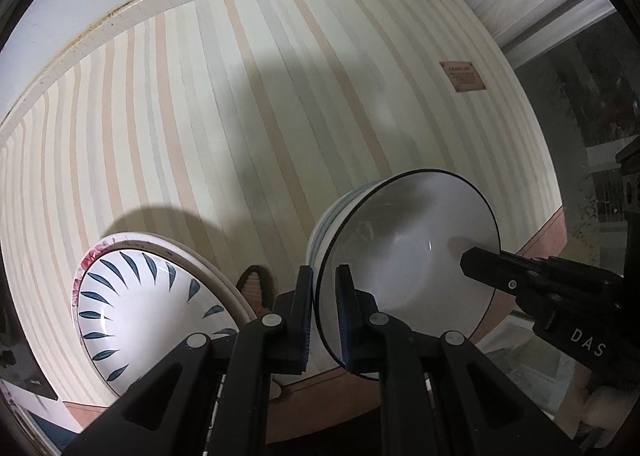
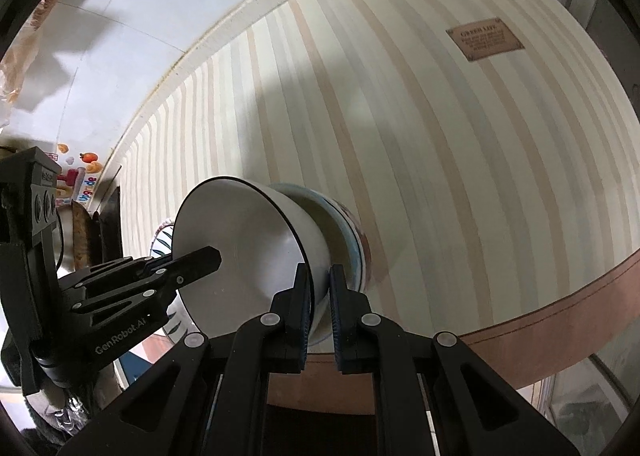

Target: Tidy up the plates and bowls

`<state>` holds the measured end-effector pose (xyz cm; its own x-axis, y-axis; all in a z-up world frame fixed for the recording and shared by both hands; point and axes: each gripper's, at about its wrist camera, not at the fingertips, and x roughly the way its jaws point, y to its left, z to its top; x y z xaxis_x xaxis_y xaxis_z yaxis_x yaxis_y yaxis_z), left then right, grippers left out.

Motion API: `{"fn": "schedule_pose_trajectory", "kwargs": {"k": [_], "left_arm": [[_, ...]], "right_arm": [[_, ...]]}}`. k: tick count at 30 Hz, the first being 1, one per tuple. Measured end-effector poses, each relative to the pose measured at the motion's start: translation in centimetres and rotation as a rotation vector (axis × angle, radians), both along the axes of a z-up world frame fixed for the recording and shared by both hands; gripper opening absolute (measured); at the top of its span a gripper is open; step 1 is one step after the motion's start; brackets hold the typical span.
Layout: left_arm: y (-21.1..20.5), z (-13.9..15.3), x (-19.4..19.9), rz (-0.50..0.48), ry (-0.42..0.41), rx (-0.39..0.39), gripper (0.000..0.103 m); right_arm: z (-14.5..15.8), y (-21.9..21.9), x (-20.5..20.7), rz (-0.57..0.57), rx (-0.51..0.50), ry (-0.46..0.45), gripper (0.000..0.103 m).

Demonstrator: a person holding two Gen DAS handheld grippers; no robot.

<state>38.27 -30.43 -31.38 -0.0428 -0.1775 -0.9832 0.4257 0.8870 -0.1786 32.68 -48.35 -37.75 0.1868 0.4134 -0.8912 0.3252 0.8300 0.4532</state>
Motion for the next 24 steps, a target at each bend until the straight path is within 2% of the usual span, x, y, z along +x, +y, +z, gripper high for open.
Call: {"fn": "schedule_pose_trajectory", "kwargs": {"k": [7, 19, 24], "left_arm": [[-0.6, -0.4, -0.2, -0.011, -0.029, 0.024, 0.011], [-0.5, -0.6, -0.3, -0.008, -0.026, 0.029, 0.011], [-0.5, 0.5, -0.7, -0.009, -0.048, 0.031, 0.011]], "right_arm": [[-0.3, 0.1, 0.4, 0.005, -0.009, 0.015, 0.014], [0.0, 0.0, 0.5, 0.001, -0.033, 0.032, 0.015], [0.6, -0.1, 0.3, -0.001, -0.039, 0.027, 0.016]]}}
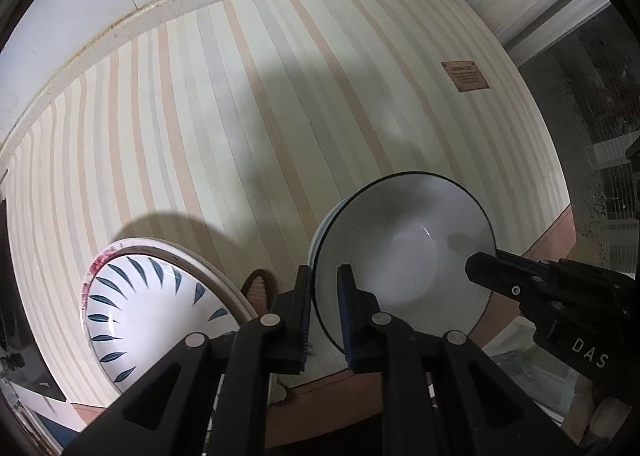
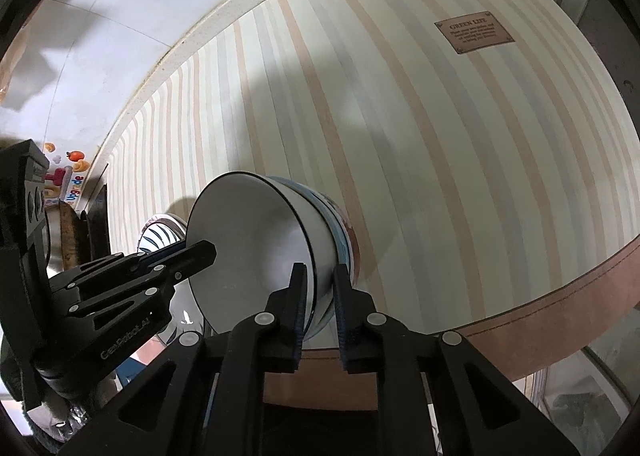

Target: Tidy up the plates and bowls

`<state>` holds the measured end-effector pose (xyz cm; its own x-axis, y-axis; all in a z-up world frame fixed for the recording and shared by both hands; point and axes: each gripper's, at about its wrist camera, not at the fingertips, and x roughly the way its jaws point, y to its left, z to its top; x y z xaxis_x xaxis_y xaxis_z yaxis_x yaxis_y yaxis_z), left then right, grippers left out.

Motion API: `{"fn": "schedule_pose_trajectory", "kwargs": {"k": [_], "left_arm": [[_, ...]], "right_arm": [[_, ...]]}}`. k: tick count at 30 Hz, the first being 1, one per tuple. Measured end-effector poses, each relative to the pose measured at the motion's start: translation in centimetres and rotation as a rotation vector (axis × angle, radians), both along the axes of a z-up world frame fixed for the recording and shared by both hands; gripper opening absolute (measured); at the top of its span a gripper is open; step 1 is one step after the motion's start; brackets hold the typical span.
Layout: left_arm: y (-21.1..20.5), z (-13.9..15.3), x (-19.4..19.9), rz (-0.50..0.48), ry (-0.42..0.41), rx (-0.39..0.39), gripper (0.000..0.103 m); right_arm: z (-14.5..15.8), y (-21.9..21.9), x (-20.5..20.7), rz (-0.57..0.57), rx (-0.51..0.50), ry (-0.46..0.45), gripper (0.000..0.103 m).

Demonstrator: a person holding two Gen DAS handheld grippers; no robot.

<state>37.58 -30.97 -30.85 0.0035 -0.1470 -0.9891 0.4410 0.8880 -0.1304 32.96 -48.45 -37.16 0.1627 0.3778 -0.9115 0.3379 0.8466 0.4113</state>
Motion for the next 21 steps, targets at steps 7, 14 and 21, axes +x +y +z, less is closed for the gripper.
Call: {"fn": "schedule_pose_trajectory", "kwargs": {"k": [7, 14, 21], "left_arm": [[1.0, 3.8, -1.7, -0.007, -0.08, -0.029, 0.019], [2.7, 8.1, -3.6, -0.012, -0.155, -0.098, 0.049], [3.9, 11.5, -5.2, -0.02, -0.212, -0.154, 0.084]], "right_arm": [[4.0, 0.5, -1.6, 0.0, -0.066, -0.077, 0.029], [10.1, 2.1, -4.8, -0.001, -0.191, -0.185, 0.065], [14.2, 2.7, -8.3, -0.034, -0.236, -0.238, 0.087]]}}
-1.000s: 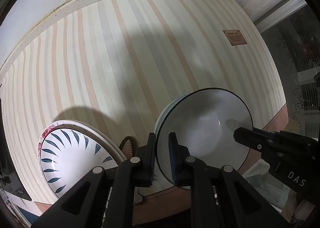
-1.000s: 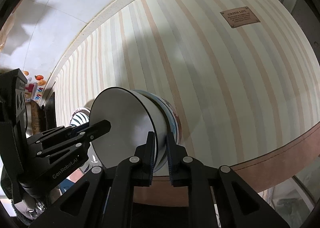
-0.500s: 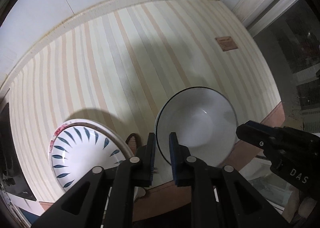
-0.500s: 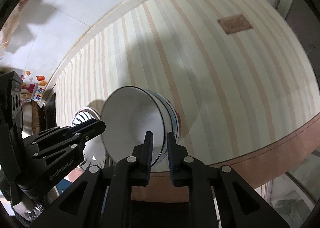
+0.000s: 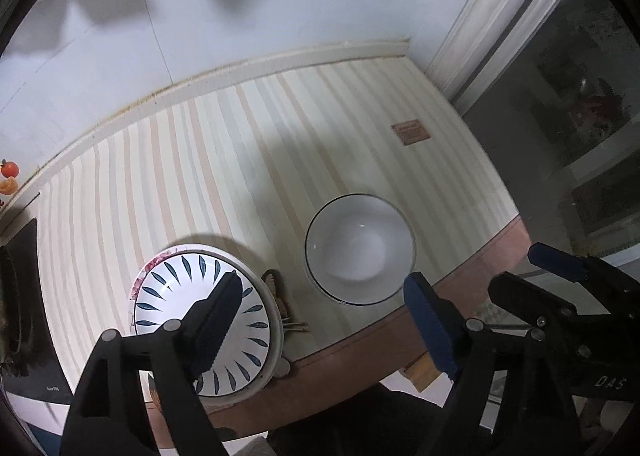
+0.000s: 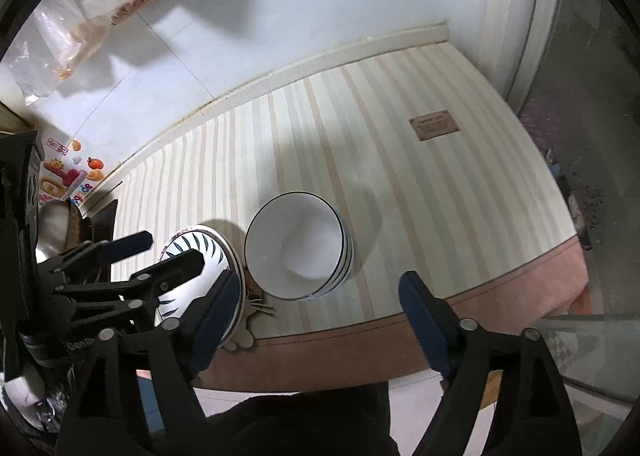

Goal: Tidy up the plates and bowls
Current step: 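Set the bowl stack on the counter beside the plates and open both tools, then grasp the bowl stack rim with both tools and lift it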

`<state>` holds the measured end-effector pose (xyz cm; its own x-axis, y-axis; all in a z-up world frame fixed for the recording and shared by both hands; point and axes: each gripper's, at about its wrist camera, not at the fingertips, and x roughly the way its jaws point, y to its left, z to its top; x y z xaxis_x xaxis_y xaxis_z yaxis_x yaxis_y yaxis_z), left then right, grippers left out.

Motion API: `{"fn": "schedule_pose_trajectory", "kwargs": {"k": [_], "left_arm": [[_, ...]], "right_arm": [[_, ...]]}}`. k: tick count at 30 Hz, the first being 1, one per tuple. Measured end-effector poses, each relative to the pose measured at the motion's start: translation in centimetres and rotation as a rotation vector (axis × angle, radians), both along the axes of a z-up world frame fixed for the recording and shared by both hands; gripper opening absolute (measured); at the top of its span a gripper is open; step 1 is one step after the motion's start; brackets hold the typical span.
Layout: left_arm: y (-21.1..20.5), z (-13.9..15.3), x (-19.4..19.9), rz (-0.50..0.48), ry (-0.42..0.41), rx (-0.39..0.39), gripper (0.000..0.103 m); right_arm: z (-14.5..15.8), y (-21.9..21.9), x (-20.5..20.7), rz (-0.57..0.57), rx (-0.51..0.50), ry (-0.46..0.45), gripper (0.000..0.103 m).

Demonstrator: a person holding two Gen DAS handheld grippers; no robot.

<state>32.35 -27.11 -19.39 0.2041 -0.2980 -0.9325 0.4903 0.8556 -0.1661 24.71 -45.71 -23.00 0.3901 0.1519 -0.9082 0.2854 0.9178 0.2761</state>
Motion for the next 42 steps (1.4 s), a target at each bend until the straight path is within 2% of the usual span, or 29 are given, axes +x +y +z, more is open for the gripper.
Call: {"fn": "schedule_pose_trajectory", "kwargs": {"k": [2, 13, 19, 25, 29, 34, 38, 42], "left_arm": [[0.2, 0.8, -0.5, -0.007, -0.014, -0.009, 0.092], [2.1, 4.7, -2.9, 0.008, -0.052, -0.064, 0.094], [2.8, 5.1, -3.1, 0.024, -0.042, -0.073, 0.094], [2.4, 4.0, -2.4, 0.028, -0.001, -0.074, 0.094], [2.0, 2.2, -1.1, 0.045, 0.022, -0.066, 0.094], [1.3, -1.9, 2.0, 0.08, 0.081, -0.055, 0.094], [0.5, -5.9, 4.4, 0.086, 0.154, -0.022, 0.094], [-0.4, -9.9, 6.6, 0.087, 0.226, 0.016, 0.094]], "right_arm": [[0.8, 0.0, -0.8, -0.009, -0.011, -0.012, 0.089], [5.5, 0.5, -4.2, -0.036, -0.052, -0.075, 0.095], [6.9, 0.8, -4.8, -0.026, -0.06, -0.096, 0.096], [6.5, 0.6, -4.3, -0.027, -0.046, -0.088, 0.096], [5.1, 0.0, -3.2, -0.03, -0.02, -0.069, 0.096], [1.9, -1.0, -1.3, -0.01, 0.032, -0.043, 0.097], [-2.7, -2.5, 0.7, 0.004, 0.186, -0.027, 0.097], [-8.4, -3.9, 2.9, -0.006, 0.323, 0.027, 0.097]]}}
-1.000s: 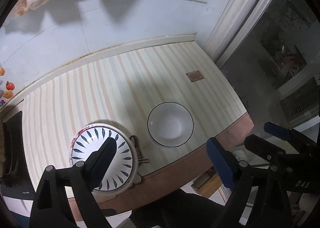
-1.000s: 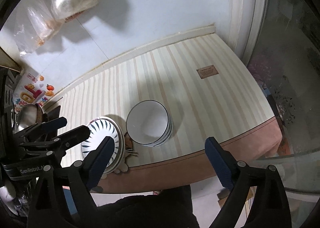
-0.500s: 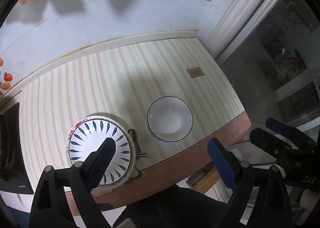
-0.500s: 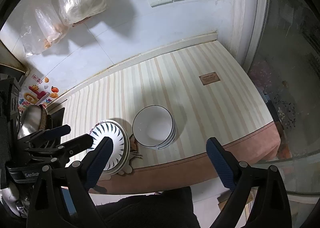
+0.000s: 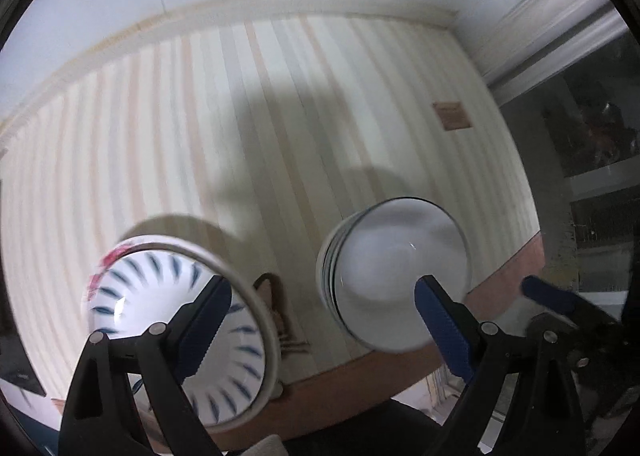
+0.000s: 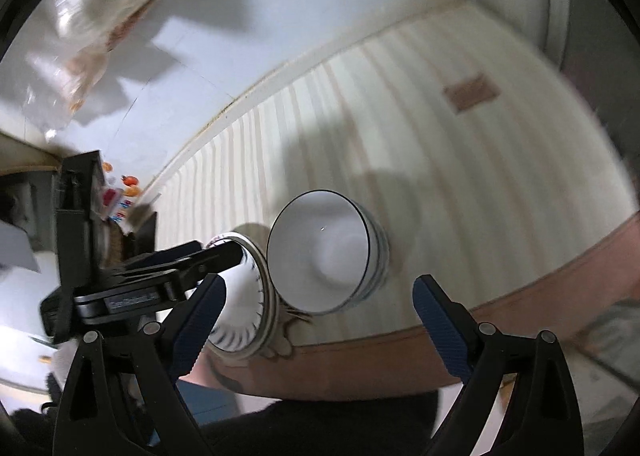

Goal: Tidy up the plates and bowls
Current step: 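Grasp the bowl stack rim with both tools and lift it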

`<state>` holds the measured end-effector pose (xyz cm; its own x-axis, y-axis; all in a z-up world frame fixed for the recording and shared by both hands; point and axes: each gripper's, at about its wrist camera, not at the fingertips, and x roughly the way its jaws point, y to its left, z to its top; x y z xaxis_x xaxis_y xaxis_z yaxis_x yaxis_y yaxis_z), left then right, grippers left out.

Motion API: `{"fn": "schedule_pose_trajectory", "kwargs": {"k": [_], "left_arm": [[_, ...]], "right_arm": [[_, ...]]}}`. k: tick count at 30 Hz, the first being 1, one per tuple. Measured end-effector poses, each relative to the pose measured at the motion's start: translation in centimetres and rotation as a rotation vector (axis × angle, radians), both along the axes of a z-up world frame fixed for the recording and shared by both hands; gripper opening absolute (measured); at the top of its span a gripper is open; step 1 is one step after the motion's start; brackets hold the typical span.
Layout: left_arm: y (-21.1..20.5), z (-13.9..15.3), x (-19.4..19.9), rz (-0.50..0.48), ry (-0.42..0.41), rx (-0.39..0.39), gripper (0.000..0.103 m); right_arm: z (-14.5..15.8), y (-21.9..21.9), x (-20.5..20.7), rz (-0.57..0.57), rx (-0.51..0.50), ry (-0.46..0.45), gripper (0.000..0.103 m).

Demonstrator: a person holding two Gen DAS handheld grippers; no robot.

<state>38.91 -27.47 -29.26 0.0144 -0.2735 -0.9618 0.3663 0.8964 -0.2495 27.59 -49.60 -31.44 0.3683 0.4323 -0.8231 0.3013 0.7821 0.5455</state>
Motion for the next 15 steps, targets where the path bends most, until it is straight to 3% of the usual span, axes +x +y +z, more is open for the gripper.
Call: {"fn": "schedule_pose_trajectory", "kwargs": {"k": [7, 13, 15], "left_arm": [[-0.7, -7.1, 2.8, 0.046, 0.227, -0.022, 0.092], [-2.1, -9.5, 2.5, -0.009, 0.323, -0.058, 0.081], [-2.4, -9.9, 2.4, -0.013, 0.353, -0.103, 0.078]], "right_arm": [[-9.4, -1.0, 2.7, 0.014, 0.181, 0.102, 0.097], [-14.0, -1.5, 3.6, 0.002, 0.3, 0.107, 0.096], [-15.0, -1.4, 4.0, 0.007, 0.314, 0.128, 0.089]]}}
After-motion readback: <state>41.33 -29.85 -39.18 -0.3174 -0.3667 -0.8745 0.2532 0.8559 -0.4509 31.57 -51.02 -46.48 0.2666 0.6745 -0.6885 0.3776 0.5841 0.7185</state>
